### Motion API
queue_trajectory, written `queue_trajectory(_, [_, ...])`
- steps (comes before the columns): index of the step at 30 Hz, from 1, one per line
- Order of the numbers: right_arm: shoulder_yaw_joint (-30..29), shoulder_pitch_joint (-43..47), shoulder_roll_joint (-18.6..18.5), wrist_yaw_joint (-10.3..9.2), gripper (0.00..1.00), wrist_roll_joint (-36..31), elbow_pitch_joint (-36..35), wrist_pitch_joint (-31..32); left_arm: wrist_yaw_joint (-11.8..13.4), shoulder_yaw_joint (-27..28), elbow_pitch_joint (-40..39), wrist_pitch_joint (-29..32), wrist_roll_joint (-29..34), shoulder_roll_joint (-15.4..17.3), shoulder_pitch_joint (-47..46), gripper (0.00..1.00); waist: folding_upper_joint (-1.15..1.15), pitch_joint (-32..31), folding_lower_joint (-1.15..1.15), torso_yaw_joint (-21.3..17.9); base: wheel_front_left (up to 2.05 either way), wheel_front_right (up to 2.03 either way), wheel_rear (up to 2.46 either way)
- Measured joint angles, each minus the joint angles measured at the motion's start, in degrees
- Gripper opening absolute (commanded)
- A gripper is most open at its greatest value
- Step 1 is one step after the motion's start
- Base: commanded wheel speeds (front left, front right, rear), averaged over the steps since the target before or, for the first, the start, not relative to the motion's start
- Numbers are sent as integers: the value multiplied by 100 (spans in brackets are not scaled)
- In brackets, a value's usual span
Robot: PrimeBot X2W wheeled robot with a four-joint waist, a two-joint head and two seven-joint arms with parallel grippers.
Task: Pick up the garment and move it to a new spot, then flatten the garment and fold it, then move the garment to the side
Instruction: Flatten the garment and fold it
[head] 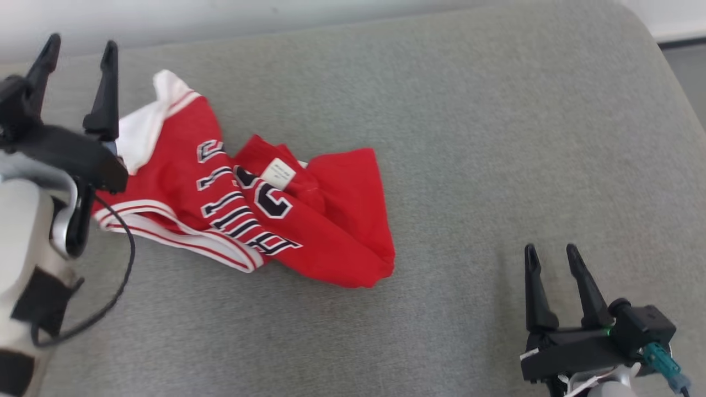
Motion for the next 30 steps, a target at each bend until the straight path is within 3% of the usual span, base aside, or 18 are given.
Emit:
queue_trajectory(3, [-30,42,-1,0,100,-7,7,0,48,219,-415,-5,87,-45,454,100,-1,-114,-1,123,0,0,0])
queue_trajectory(12, [4,194,3,0,100,-73,12,0,177,333,-1563,-5,497,-792,2213,100,-1,-400,-1,501,0,0,0])
queue_trajectory(17, [15,242,1,0,100,-76,38,0,88,3,-1572,-5,734,-1117,2877,100,-1,-467,-1,547,0,0,0])
queue_trajectory(30, [85,269,0,0,100,-109,62,0,-16,-237,-1148,-5,948,-1410,3338,100,-1,-546,0,312,0,0,0])
